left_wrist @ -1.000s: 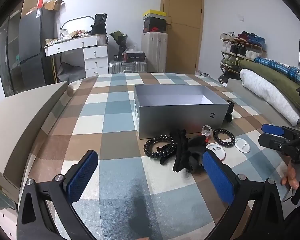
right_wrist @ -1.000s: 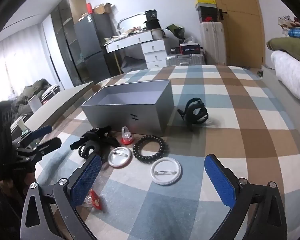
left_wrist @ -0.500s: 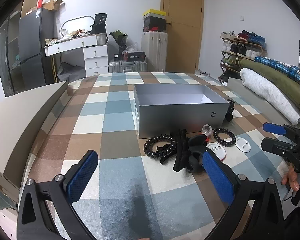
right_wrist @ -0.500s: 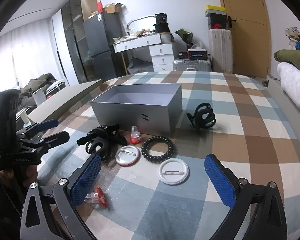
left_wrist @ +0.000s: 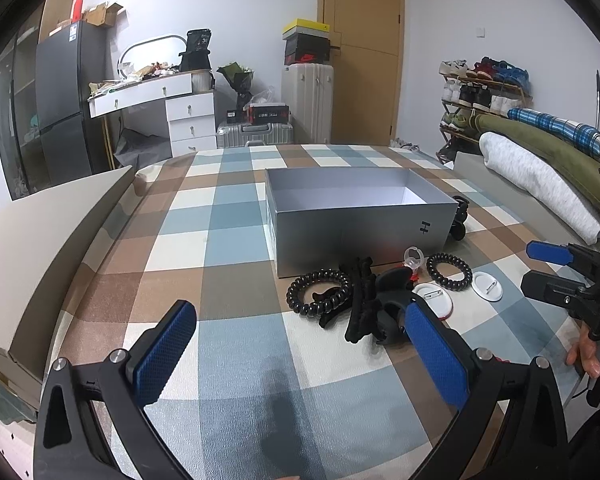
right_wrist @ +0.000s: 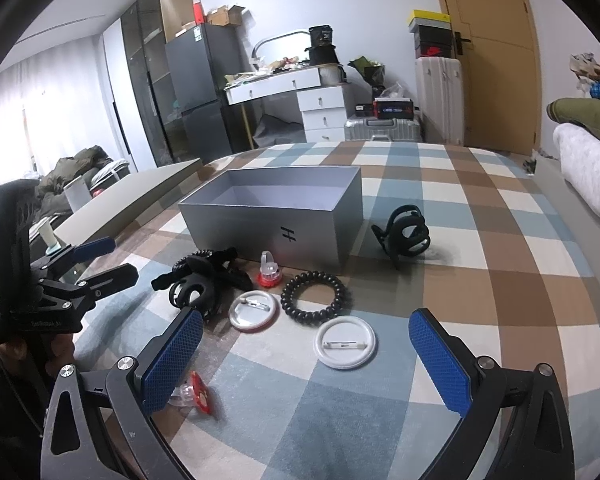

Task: Organize jewelry

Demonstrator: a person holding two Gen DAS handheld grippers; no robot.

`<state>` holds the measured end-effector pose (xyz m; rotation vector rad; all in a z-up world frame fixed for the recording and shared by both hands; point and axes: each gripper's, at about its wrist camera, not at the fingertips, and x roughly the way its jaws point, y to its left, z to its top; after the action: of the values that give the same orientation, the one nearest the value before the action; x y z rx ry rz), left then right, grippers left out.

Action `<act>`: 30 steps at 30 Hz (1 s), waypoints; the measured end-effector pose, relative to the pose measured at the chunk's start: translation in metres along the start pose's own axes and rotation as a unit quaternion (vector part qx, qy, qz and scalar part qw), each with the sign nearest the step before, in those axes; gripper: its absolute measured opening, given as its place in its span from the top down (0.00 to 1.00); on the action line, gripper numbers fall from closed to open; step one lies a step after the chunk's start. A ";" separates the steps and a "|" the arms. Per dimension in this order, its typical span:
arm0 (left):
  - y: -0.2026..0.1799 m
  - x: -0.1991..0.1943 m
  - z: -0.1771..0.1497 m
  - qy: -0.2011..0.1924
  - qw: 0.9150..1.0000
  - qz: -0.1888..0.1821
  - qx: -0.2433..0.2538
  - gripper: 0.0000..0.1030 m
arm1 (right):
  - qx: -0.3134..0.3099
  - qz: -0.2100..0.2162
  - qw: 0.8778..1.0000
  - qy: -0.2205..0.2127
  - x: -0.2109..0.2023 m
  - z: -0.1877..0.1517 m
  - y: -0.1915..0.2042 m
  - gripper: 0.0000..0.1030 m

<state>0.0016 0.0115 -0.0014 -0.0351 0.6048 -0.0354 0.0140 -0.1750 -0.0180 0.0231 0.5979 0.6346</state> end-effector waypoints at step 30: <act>-0.003 0.001 -0.001 0.001 1.000 0.005 0.006 0.01 | 0.017 -0.047 0.998 0.036 0.009 -0.001 -0.008 0.00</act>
<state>0.0016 0.0083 -0.0026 -0.0204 0.6072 -0.0284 0.0240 -0.1766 -0.0251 0.0035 0.6744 0.5351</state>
